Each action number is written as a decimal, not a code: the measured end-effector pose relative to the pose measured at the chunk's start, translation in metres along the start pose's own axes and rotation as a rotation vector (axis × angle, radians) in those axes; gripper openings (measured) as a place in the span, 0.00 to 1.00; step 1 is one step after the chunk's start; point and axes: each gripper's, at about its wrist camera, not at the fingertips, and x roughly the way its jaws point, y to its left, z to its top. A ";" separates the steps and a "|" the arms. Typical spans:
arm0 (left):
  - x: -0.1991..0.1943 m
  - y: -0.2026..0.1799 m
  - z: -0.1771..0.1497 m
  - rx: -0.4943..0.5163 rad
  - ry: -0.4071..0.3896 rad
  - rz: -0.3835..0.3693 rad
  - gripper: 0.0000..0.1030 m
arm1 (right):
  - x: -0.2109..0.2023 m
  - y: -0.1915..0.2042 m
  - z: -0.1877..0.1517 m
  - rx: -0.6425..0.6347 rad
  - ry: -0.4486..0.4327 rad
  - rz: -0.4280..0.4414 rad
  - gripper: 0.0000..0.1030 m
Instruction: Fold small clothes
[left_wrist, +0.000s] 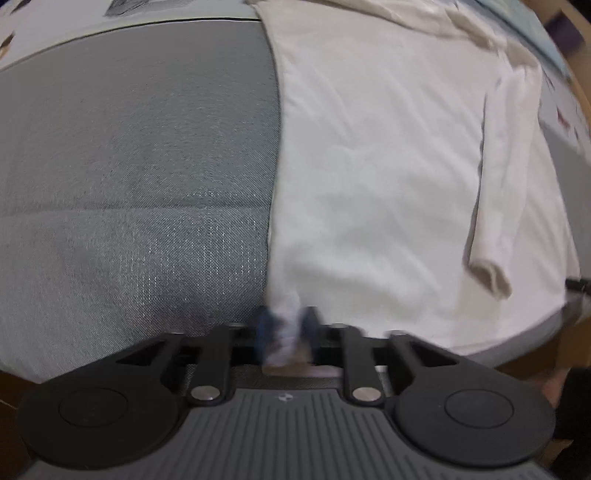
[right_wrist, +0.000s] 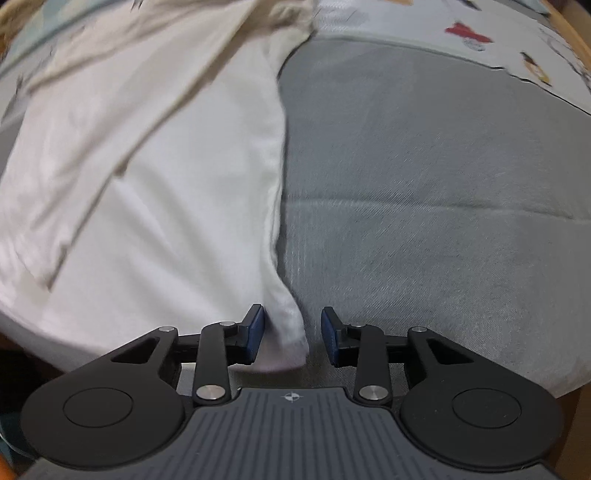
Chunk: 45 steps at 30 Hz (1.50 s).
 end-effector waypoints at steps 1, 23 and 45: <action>-0.001 -0.002 -0.001 0.017 -0.005 -0.009 0.06 | 0.001 0.001 0.000 -0.017 0.005 0.018 0.07; -0.026 -0.006 0.017 -0.001 -0.170 -0.041 0.18 | -0.049 0.029 0.039 0.120 -0.287 0.185 0.19; -0.012 -0.069 0.093 0.024 -0.313 -0.008 0.18 | -0.004 0.091 0.088 0.074 -0.233 0.270 0.01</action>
